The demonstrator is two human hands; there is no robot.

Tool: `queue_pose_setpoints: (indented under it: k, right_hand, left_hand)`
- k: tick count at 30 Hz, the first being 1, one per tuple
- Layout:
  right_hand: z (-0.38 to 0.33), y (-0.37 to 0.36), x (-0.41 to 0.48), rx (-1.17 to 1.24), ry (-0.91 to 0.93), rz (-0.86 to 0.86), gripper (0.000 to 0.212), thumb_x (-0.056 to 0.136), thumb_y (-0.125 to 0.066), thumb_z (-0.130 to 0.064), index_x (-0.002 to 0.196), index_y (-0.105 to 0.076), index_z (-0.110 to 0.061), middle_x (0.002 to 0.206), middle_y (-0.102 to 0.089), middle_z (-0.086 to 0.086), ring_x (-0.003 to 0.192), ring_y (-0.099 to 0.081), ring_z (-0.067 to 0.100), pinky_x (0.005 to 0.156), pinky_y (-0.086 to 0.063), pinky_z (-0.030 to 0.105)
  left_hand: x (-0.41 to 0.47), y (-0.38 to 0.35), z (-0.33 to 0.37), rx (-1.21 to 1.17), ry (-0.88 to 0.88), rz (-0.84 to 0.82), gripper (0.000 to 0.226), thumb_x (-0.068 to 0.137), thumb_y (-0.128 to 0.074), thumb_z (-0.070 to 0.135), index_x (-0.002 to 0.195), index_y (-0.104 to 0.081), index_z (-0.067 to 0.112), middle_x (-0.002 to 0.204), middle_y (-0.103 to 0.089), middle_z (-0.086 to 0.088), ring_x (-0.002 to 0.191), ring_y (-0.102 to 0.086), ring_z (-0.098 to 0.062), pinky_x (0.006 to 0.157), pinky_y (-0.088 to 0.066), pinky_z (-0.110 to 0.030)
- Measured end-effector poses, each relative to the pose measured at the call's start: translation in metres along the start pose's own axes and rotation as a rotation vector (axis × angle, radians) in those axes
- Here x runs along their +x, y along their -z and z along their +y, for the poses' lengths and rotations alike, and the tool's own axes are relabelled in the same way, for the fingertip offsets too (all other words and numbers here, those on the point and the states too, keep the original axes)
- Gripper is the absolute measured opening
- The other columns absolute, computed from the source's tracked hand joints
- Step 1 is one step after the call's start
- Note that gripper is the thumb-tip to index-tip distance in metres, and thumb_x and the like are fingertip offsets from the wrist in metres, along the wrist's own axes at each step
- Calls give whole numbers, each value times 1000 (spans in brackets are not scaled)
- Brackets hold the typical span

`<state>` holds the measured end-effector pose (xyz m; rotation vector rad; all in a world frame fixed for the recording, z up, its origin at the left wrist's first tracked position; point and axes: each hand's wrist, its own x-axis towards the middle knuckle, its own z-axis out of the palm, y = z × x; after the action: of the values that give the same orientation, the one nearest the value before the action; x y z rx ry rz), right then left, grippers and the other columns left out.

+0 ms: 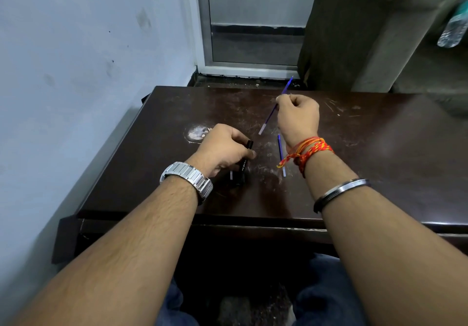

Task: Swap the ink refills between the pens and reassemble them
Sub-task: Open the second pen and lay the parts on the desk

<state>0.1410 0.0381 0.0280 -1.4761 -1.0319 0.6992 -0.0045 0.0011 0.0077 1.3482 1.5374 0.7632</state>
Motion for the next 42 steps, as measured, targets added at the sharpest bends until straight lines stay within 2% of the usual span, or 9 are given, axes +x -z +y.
queue_pose_setpoints:
  k: [11,17,20,22,25,29,33,37,42]
  right_hand:
    - [8,-7,-6,-90,-15,-122,28,85,-61,-21,58,-62,-13,49,-50,-4,52,-47,15,57,-44,32]
    - [12,-16,-16,-150,-67,-267,40,73,-55,-35,73,-70,3,66,-66,14,60,-53,22,65,-52,44]
    - [20,-13,-12,-234,-66,-180,35,78,-50,-32,71,-67,-2,66,-63,2,70,-57,22,63,-47,35]
    - [30,-9,-9,-435,-7,-135,23,84,-51,-28,84,-69,-14,87,-66,4,91,-60,26,77,-46,30]
    - [46,-4,-3,-725,-45,-157,44,89,-48,-37,128,-58,-21,139,-48,15,127,-41,39,105,-37,46]
    - [59,-1,5,-926,-109,-214,61,92,-42,-56,147,-35,-31,162,-15,18,140,-23,45,114,-24,53]
    - [61,1,10,-1015,-123,-242,73,93,-34,-65,154,-24,-26,164,-9,19,143,-18,44,116,-22,52]
    - [58,-1,11,-1024,-132,-204,75,93,-35,-64,140,-49,-7,154,-37,13,137,-28,39,111,-30,50]
    - [53,1,7,-986,-78,-141,56,95,-43,-52,115,-66,-5,127,-59,15,123,-42,36,101,-41,49]
  left_hand:
    - [-2,-2,2,-23,-23,-15,21,76,-84,1,79,-75,19,79,-75,-7,67,-70,-19,67,-63,-41]
    - [2,1,-1,-34,-61,73,16,77,-79,1,79,-77,17,76,-75,-6,71,-73,-23,72,-63,-44]
    - [3,2,-2,-56,-64,89,16,78,-84,5,75,-76,19,69,-73,-1,69,-73,-21,72,-63,-46]
    - [3,2,-3,-69,-50,86,18,79,-83,4,74,-74,18,68,-71,-3,66,-72,-21,68,-61,-43]
    - [4,3,-4,-82,-34,86,17,81,-82,3,80,-72,16,68,-70,-3,60,-74,-14,58,-59,-32]
    - [5,2,-6,-79,-40,104,14,82,-82,5,85,-72,14,70,-71,-4,60,-75,-13,67,-63,-42]
    - [8,0,-8,-58,-47,101,15,81,-82,6,81,-71,17,64,-69,1,60,-76,-12,60,-61,-34]
    - [10,1,-8,-46,-41,109,15,81,-82,7,80,-72,17,62,-68,2,65,-77,-16,61,-62,-35]
    - [7,2,-7,-54,-39,106,13,82,-81,7,82,-73,16,66,-70,0,63,-76,-13,61,-62,-33]
